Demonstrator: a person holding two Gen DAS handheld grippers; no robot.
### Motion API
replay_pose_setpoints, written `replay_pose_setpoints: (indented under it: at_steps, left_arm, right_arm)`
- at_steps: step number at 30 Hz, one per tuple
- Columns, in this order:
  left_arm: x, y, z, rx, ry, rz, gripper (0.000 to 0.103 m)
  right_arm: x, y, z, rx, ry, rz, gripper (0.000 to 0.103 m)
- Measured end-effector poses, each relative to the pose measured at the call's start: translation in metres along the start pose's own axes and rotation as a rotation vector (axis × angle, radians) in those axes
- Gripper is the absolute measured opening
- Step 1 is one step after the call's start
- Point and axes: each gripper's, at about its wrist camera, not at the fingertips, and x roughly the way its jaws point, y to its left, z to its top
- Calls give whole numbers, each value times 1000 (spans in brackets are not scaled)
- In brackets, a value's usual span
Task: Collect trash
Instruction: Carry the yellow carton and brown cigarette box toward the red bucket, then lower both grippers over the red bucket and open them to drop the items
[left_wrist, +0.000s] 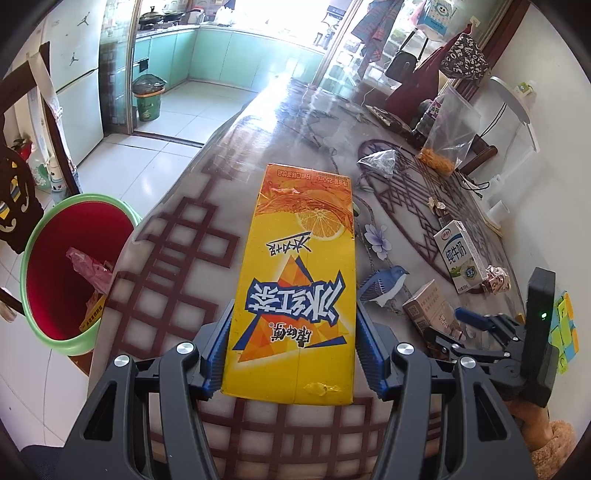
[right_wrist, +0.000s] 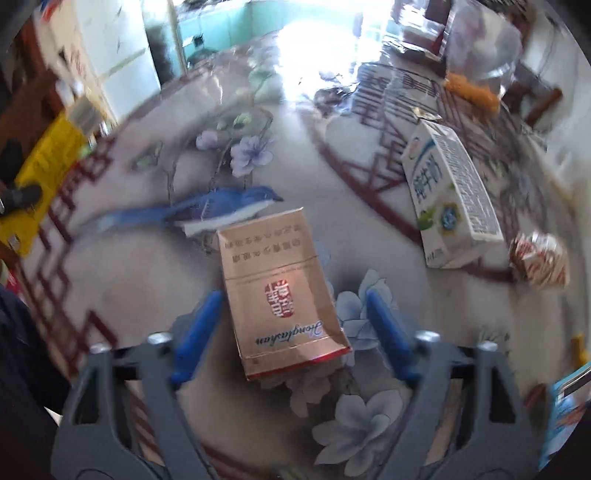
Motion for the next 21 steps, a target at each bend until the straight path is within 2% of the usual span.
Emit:
replay_pose_setpoints:
  at_steps: [1,3,7,11,16,21]
  left_arm:
    - [-1,0,1,2,-2,3,56]
    - [-2,2,2,1,-6,6,56]
    - [-7,9,5,-6,-15,19,56]
    - [-10,24,10,-28,-20,36,56]
    - [-19,48,13,-67,-37,62,56]
    - [-28,75,15,-109,-57,91,56]
  right_arm:
    - [0,1,0,-1,-3,-15,56]
    - [-1,-3,2,50,-5,15,55]
    - [-7,-20,7,220,-18,177,55]
    - [-8,-14,14,290,2,318,55]
    - [-7,2,25,322,28,438,55]
    - [-16,31,43,292,17,485,55]
